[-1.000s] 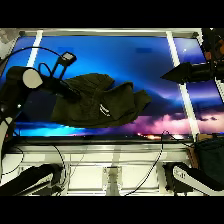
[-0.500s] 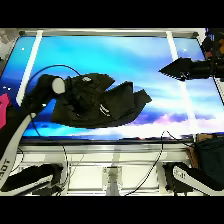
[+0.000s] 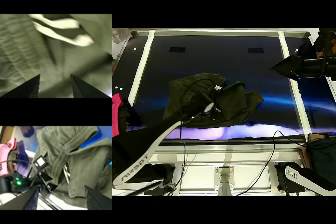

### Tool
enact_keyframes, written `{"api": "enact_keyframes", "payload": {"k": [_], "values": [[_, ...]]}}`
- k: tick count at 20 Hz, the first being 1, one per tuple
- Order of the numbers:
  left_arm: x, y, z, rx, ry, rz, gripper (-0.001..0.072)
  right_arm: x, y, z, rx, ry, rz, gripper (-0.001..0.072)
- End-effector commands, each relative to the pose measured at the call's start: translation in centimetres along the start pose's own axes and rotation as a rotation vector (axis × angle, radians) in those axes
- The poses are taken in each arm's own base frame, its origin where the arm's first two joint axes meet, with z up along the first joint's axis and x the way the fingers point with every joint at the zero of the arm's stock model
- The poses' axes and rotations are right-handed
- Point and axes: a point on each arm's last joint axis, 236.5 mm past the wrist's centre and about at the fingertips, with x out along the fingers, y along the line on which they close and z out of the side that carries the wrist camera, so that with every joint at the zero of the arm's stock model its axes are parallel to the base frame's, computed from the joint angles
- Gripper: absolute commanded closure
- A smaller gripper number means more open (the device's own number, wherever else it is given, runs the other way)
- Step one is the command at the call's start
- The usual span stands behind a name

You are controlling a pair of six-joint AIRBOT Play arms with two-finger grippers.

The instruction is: Fold the clothes and pants, and hang the long-sleeved shirts on hangers.

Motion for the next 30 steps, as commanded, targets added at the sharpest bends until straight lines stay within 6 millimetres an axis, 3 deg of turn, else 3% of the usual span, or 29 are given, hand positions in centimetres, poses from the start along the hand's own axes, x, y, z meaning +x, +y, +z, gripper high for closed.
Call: {"api": "enact_keyframes", "payload": {"k": [1, 7, 12, 16, 25, 30], "values": [[1.4, 1.3, 1.2, -0.117, -0.059, 0.122, 0.0290, 0.0, -0.1, 0.3, 0.000, -0.011, -0.005, 0.0084], [2.5, 0.6, 2.3, -0.166, -0.099, 0.098, 0.0293, 0.0, 0.0, 0.2, 0.000, -0.010, -0.002, 0.0085], [2.8, 1.9, 2.3, -0.156, -0.095, 0.140, 0.0329, 0.0, 0.0, 0.1, 0.000, -0.003, 0.000, 0.0086], [2.6, 3.4, 1.2, -0.146, -0.051, 0.206, 0.0340, 0.0, 0.0, 0.1, 0.000, -0.003, 0.001, 0.0086], [2.6, -0.1, -0.5, -0.146, 0.009, 0.120, 0.0340, 0.0, -0.3, 0.7, -0.001, -0.028, -0.011, 0.0086], [1.9, 2.5, -0.4, 0.002, 0.001, 0.265, 0.0339, 0.3, -1.1, 0.5, 0.003, -0.015, -0.032, 0.0087]]}}
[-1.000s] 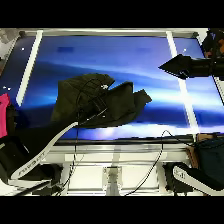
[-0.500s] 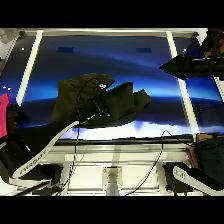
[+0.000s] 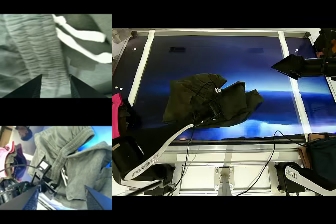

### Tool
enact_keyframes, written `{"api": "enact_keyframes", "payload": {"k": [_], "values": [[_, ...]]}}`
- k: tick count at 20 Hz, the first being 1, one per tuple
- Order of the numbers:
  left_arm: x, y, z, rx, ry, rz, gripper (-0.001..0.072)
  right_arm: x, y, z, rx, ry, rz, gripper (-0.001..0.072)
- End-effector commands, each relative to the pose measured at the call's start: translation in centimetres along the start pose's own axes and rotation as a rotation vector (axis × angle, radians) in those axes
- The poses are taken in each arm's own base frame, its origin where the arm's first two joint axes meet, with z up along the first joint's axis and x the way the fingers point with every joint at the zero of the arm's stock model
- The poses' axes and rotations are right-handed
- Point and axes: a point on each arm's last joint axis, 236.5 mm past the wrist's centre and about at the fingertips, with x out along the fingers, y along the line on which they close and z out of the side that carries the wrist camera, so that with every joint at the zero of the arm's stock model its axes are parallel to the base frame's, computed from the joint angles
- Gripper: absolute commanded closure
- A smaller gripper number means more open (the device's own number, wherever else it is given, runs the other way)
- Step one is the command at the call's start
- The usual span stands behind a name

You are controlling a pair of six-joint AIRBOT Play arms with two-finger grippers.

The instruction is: Fold the clothes and pants, and hang the long-sleeved shirts on hangers.

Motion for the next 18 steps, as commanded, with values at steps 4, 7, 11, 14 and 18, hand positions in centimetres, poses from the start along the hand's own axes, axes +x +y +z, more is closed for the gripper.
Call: {"api": "enact_keyframes", "payload": {"k": [4, 7, 11, 14, 18], "values": [[-0.3, 3.2, 0.7, 0.105, -0.025, 0.144, 0.0340, 1.5, 0.3, -0.6, -0.008, 0.040, 0.012, 0.0087], [-0.3, 2.9, 0.5, 0.108, -0.020, 0.141, 0.0343, 2.7, 1.8, -1.5, -0.040, 0.078, 0.034, 0.0087], [-0.3, 3.0, 0.4, 0.106, -0.015, 0.142, 0.0461, 3.3, 2.0, -2.3, -0.068, 0.111, 0.015, 0.0087], [-0.2, 2.2, -0.5, 0.126, 0.022, 0.107, 0.0462, 3.3, 1.9, -2.3, -0.068, 0.110, 0.014, 0.0087], [-0.2, 2.0, -1.3, 0.181, 0.056, 0.097, 0.0462, 3.3, 2.0, -2.3, -0.068, 0.111, 0.015, 0.0086]]}}
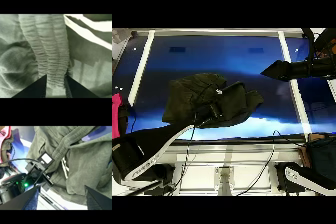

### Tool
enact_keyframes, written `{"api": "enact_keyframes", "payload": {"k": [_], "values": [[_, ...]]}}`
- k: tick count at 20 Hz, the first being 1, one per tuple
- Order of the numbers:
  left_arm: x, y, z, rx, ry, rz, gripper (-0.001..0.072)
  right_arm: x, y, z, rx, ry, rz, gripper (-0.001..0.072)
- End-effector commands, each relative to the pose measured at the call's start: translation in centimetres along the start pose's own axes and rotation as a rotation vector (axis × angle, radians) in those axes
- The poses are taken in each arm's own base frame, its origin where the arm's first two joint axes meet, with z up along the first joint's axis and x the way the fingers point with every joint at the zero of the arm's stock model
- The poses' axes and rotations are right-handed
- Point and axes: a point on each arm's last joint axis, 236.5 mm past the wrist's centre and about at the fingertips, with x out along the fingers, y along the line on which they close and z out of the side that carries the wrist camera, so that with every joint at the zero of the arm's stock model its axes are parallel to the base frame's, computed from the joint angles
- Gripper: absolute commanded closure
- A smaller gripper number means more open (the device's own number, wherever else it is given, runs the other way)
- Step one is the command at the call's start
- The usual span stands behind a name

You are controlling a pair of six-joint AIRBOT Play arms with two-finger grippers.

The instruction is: Fold the clothes and pants, and hang the long-sleeved shirts on hangers.

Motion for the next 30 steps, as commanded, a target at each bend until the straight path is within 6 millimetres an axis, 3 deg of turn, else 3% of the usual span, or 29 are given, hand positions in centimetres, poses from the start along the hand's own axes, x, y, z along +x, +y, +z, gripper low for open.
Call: {"api": "enact_keyframes", "payload": {"k": [1, 10, 11, 12, 13, 14, 15, 17, 18, 19, 21, 23, 26, 28, 29, 30], "values": [[0.0, -0.3, -0.6, 0.031, 0.025, -0.014, 0.0462, 0.1, 0.0, -0.1, -0.002, 0.004, -0.001, 0.0087], [1.4, 2.8, -1.3, -0.020, 0.084, 0.032, 0.0464, 0.0, 0.1, -0.2, -0.002, 0.007, 0.000, 0.0087], [1.5, 2.8, -1.3, -0.023, 0.086, 0.033, 0.0486, 0.0, 0.1, -0.1, -0.002, 0.007, 0.000, 0.0088], [1.5, 3.0, -1.3, -0.020, 0.084, 0.037, 0.0619, 0.0, 0.1, -0.1, -0.002, 0.006, -0.001, 0.0089], [1.5, 3.1, -1.1, -0.018, 0.079, 0.042, 0.0674, 0.0, 0.1, -0.2, -0.002, 0.007, 0.000, 0.0101], [1.3, 3.2, -1.0, -0.013, 0.071, 0.046, 0.0674, 0.0, 0.1, -0.1, -0.002, 0.006, -0.001, 0.0123], [0.8, 3.2, -0.7, 0.001, 0.056, 0.042, 0.0674, 0.0, 0.0, -0.1, -0.002, 0.006, -0.001, 0.0250], [-1.6, 3.9, 1.0, 0.003, -0.029, 0.048, 0.0676, 0.1, -0.2, 0.2, -0.004, -0.007, -0.009, 0.0634], [-3.3, 4.9, 2.0, -0.009, -0.087, 0.059, 0.0676, 0.1, -0.6, 0.3, -0.008, -0.011, -0.028, 0.0695], [-5.5, 6.5, 2.8, -0.034, -0.151, 0.068, 0.0677, 0.0, -1.4, 0.1, -0.014, -0.003, -0.059, 0.0696], [-9.2, 11.6, 2.9, -0.136, -0.241, 0.098, 0.0678, 0.1, -3.2, -0.5, -0.022, 0.025, -0.127, 0.0699], [-11.5, 18.3, 0.7, -0.308, -0.260, 0.125, 0.0678, 0.9, -4.0, -1.5, -0.019, 0.056, -0.124, 0.0700], [-13.2, 26.2, -3.9, -0.524, -0.259, 0.181, 0.0677, 3.3, -4.9, -4.9, -0.045, 0.178, -0.105, 0.0695], [-13.7, 29.3, -6.6, -0.588, -0.245, 0.219, 0.0677, 6.0, -4.5, -8.4, -0.091, 0.291, -0.086, 0.0679], [-13.6, 30.1, -7.8, -0.597, -0.227, 0.234, 0.0677, 7.3, -4.0, -10.1, -0.128, 0.348, -0.074, 0.0622], [-13.1, 30.8, -8.8, -0.594, -0.199, 0.249, 0.0677, 8.5, -3.4, -11.8, -0.187, 0.404, -0.065, 0.0500]]}}
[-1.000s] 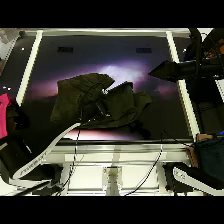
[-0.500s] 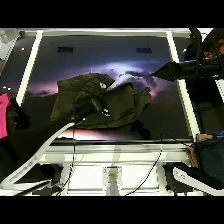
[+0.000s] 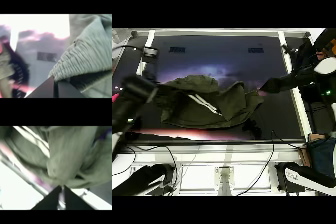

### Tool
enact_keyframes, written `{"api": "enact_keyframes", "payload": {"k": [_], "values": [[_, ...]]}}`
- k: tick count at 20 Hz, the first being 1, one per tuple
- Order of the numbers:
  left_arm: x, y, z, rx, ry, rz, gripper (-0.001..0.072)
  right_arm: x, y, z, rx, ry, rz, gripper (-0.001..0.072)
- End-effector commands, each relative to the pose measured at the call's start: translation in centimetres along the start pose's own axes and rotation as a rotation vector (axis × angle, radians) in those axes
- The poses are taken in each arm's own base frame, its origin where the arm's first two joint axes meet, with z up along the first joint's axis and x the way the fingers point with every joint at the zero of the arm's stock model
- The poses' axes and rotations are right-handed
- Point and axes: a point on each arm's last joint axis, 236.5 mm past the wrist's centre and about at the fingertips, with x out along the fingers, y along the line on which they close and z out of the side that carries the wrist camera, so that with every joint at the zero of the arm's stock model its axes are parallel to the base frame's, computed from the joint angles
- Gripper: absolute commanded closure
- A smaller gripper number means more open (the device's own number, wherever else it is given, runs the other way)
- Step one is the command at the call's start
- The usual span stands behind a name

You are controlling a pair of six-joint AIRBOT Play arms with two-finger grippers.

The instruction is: Fold the clothes and pants, and hang the long-sleeved shirts on hangers.

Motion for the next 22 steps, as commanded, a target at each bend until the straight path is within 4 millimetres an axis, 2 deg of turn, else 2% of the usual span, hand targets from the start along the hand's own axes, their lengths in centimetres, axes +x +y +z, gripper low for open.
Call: {"api": "enact_keyframes", "payload": {"k": [1, 2, 4, 5, 7, 8, 9, 12, 14, 19, 22], "values": [[0.2, 5.6, -1.9, -0.049, 0.041, 0.082, 0.0677, 5.2, 1.9, -4.4, -0.216, 0.184, 0.000, 0.0372], [0.9, 6.3, -2.7, -0.050, 0.067, 0.098, 0.0677, 6.2, 2.5, -5.2, -0.317, 0.230, -0.016, 0.0314], [2.1, 6.9, -4.2, -0.050, 0.114, 0.120, 0.0676, 8.0, 2.5, -5.9, -0.545, 0.290, -0.105, 0.0292], [2.6, 6.8, -4.8, -0.034, 0.129, 0.123, 0.0676, 8.6, 1.7, -5.5, -0.652, 0.306, -0.186, 0.0292], [3.2, 6.4, -5.0, -0.018, 0.125, 0.117, 0.0677, 9.4, 0.5, -3.5, -0.782, 0.275, -0.318, 0.0204], [3.3, 6.2, -4.9, -0.016, 0.117, 0.112, 0.0676, 9.8, 0.4, -2.7, -0.809, 0.252, -0.343, 0.0154], [3.3, 6.0, -4.7, -0.018, 0.110, 0.103, 0.0677, 10.0, 0.1, -2.4, -0.816, 0.247, -0.355, 0.0146], [3.3, 6.0, -4.7, -0.019, 0.110, 0.100, 0.0676, 9.7, -2.1, -3.1, -0.837, 0.328, -0.413, 0.0139], [3.3, 5.9, -4.7, -0.019, 0.110, 0.100, 0.0676, 10.2, -2.4, -2.6, -0.845, 0.314, -0.422, 0.0086], [3.3, 5.9, -4.7, -0.019, 0.110, 0.100, 0.0676, 11.4, -3.0, -3.2, -0.833, 0.342, -0.409, 0.0086], [3.3, 5.9, -4.7, -0.019, 0.110, 0.100, 0.0676, 12.2, -2.1, 0.0, -0.856, 0.198, -0.427, 0.0087]]}}
